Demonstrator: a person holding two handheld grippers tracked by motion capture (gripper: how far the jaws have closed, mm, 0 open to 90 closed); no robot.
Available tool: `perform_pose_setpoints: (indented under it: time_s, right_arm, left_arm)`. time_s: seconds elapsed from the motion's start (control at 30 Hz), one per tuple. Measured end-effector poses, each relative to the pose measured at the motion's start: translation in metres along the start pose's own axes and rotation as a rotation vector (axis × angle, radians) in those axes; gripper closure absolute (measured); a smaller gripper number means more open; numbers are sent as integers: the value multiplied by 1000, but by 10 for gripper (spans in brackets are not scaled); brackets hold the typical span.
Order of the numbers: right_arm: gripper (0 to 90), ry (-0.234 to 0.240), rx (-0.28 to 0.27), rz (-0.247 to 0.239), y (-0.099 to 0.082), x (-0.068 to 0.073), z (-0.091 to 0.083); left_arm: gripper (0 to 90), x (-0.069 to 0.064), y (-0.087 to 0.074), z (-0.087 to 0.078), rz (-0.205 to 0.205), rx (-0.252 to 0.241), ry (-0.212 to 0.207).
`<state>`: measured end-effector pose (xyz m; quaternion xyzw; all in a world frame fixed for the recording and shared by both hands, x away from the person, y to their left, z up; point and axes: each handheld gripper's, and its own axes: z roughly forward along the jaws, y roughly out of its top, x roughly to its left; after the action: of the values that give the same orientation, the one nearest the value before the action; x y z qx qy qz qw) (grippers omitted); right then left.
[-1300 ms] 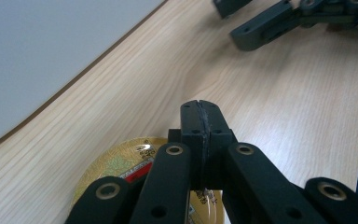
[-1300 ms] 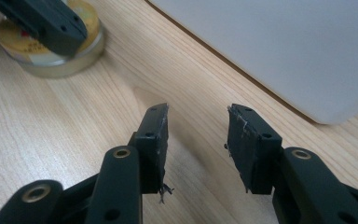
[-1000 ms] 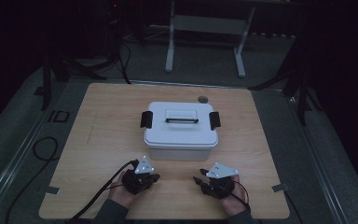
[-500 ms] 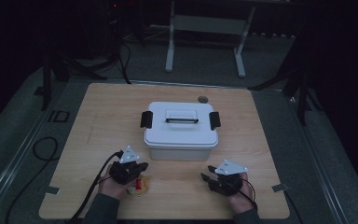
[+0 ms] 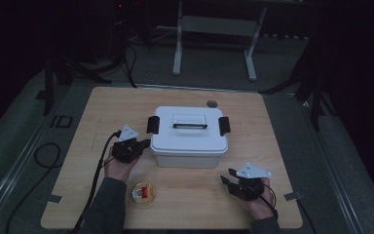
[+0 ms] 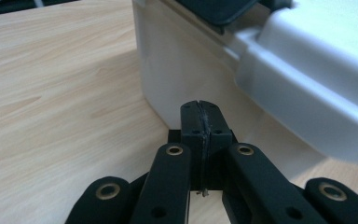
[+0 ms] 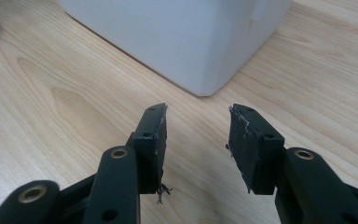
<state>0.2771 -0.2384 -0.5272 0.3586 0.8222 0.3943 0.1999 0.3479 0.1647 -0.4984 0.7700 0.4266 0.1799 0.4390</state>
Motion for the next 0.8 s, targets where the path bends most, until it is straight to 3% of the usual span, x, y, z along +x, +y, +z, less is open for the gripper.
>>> perform_pose_setpoints:
  time_s: [0.2,0.37,0.5,0.6,0.63,0.7,0.8]
  right_arm:
    - [560,-28,-3,-8,4,-11,-4]
    - [587,-51,-2,-1,5,-29,-6]
    - [623,-71,5,4,14,-44,-1]
    - [650,-87,7,-2,18,-47,2]
    - [753,-99,1,-3,22,-51,5]
    - [870,-104,-9,-5,25,-55,10]
    - [900,-94,-15,11,29,-60,16]
  left_arm:
    - [900,-5,-1,11,10,14,-20]
    - [900,-10,-5,5,4,7,-30]
    - [900,-21,-10,2,36,14,-52]
    - [900,-26,-14,-1,44,18,-66]
    - [899,-27,-16,-2,50,21,-65]
    - [896,-26,-21,-6,58,37,-50]
    - [881,-15,-31,-11,33,54,-6]
